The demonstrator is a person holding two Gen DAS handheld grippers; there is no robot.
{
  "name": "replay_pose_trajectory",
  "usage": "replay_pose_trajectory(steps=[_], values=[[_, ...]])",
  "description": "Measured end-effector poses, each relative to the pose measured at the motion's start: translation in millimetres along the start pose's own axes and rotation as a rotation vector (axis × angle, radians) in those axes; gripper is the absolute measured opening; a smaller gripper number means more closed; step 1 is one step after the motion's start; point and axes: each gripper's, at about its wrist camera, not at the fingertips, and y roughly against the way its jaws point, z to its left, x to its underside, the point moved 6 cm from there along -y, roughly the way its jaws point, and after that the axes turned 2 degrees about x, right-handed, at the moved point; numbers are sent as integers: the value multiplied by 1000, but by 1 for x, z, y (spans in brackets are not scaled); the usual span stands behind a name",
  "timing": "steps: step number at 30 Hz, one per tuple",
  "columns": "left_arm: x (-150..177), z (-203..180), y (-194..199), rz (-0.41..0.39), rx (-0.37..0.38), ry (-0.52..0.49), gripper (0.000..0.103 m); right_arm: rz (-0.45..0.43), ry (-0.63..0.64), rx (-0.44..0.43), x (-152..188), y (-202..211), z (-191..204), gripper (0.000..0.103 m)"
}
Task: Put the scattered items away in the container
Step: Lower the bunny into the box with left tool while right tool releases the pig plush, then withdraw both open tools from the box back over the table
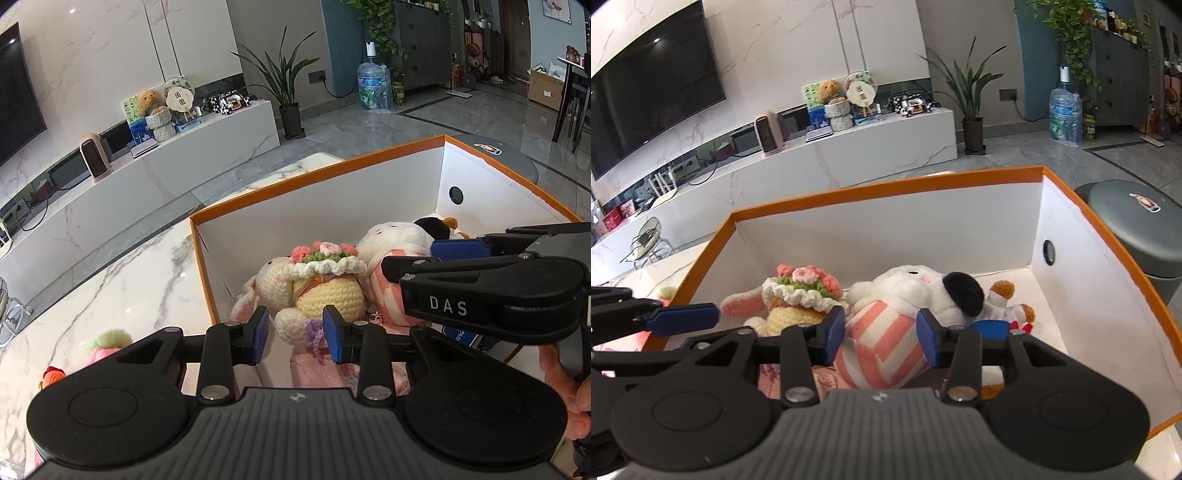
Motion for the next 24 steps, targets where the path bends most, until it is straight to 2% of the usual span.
replay_pose_trajectory(steps=[3, 7, 9, 12, 16, 19, 24], values=[[0, 0, 5, -3, -4, 4, 38, -14, -14, 19, -2, 4, -3, 51], [-1, 0, 14, -13, -5, 0, 38, -29, -24, 53, -4, 14, -4, 63], [-2, 0, 21, -21, -5, 1, 38, -46, -8, 72, -7, 21, 0, 64], [-4, 0, 33, -33, -8, 9, 39, -71, 14, 98, -8, 32, 6, 72], [-2, 4, 52, -55, -15, 27, 45, -92, 27, 126, -7, 49, 13, 78], [-3, 10, 69, -74, -18, 51, 47, -92, -12, 125, -4, 64, 16, 78], [-4, 20, 103, -128, -35, 77, 47, -111, 6, 124, -6, 90, 34, 79]])
